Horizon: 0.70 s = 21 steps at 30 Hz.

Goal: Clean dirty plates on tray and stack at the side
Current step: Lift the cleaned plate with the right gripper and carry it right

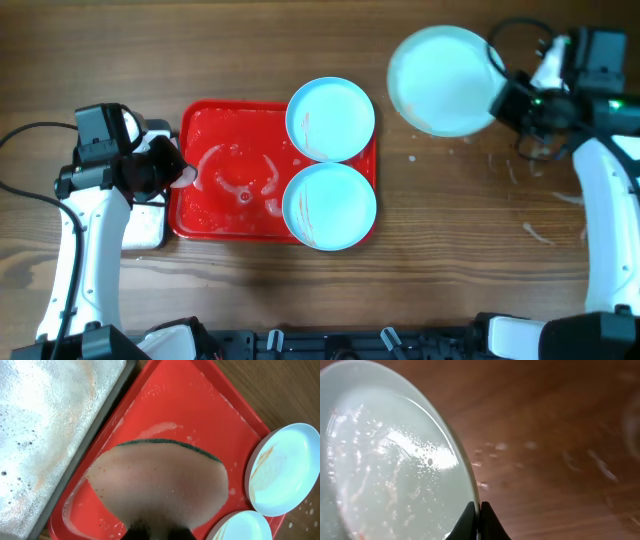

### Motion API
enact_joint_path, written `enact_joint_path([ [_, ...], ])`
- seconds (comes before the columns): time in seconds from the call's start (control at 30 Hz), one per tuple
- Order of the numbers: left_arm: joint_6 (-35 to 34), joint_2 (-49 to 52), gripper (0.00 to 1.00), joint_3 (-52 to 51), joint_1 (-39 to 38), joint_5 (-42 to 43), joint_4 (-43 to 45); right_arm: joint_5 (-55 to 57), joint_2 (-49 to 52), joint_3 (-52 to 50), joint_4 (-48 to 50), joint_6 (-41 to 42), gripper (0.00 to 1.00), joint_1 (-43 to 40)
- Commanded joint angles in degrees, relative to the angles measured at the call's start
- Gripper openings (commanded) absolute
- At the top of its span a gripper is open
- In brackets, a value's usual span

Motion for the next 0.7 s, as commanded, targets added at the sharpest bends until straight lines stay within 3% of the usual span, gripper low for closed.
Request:
enact_joint_path([
  [0.0, -0.3, 0.4, 0.04, 0.5, -0.2, -0.5, 0.2, -3.2, 0.0, -8.5, 4.5, 1.4, 0.04, -8.6],
  [0.17, -0.3, 0.5, 0.04, 0.5, -0.2, -0.5, 0.2, 0.8, 0.0, -20.9, 15.3, 7.9, 0.04, -18.4],
  [0.3, -0.3, 0.4, 0.04, 0.5, -0.2, -0.5, 0.2, 15.1, 0.0, -29.1, 20.8, 15.0, 0.04, -23.2],
  [0.67, -0.3, 0.4, 0.04, 0.5, -0.2, -0.5, 0.2, 23.4, 0.1, -37.7, 32.9, 21.3, 0.04, -29.3],
])
